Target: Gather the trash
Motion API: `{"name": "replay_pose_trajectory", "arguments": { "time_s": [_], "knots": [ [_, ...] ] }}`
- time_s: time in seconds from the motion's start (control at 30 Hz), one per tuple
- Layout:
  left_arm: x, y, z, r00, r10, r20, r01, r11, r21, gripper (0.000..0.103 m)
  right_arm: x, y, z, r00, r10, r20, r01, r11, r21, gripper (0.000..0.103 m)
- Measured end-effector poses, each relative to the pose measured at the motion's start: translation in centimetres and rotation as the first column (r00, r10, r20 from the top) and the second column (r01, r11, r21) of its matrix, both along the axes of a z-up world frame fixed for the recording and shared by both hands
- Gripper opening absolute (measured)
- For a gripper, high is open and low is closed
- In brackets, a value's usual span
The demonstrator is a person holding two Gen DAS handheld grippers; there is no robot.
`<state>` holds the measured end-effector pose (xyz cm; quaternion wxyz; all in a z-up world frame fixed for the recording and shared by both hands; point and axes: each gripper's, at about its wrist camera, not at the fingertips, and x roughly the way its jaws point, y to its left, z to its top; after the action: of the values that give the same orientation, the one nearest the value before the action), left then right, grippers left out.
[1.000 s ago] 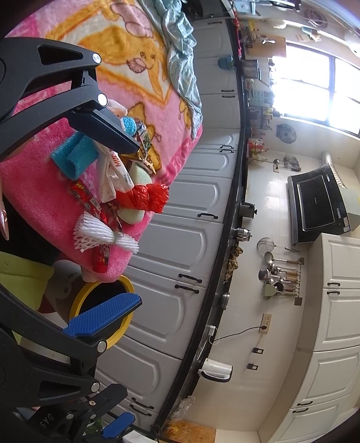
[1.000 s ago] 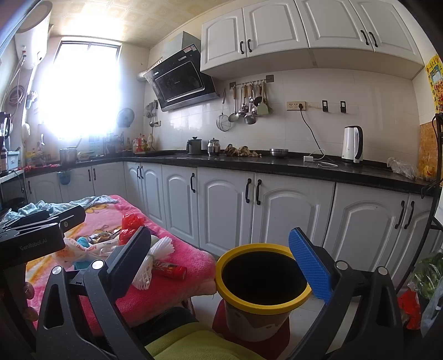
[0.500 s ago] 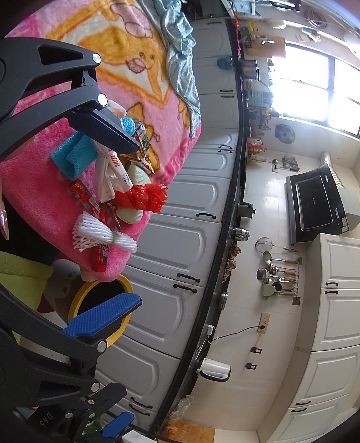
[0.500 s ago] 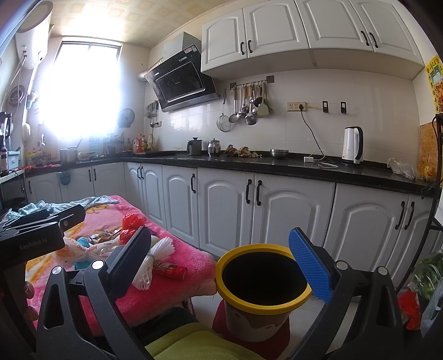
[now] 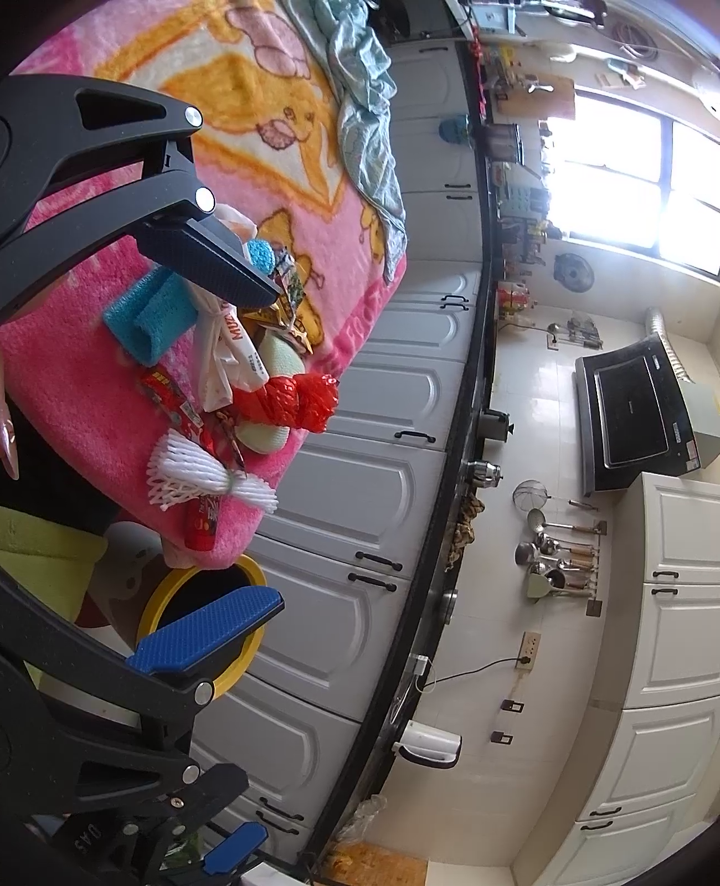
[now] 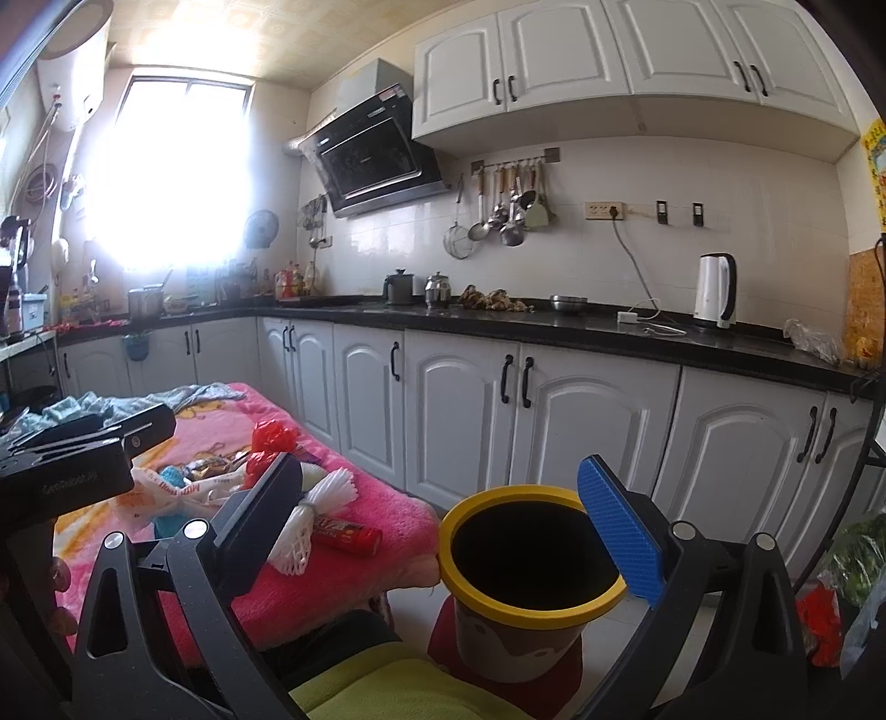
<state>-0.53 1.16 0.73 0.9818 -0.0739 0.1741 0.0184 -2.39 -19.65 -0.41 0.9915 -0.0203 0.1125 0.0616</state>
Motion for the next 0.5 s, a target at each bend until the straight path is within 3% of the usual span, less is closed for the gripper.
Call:
{"name": "replay_pose_trajectory", "arguments": {
  "time_s": [0.5],
  "knots": [
    [0.1, 6.6, -1.3, 0.991, 0.122, -0.056, -0.127, 0.987, -0.096, 0.092, 4.1, 5.4, 0.0, 0.97, 0.215, -0.114, -0.223, 0.973, -0.064, 0.097]
  ]
}}
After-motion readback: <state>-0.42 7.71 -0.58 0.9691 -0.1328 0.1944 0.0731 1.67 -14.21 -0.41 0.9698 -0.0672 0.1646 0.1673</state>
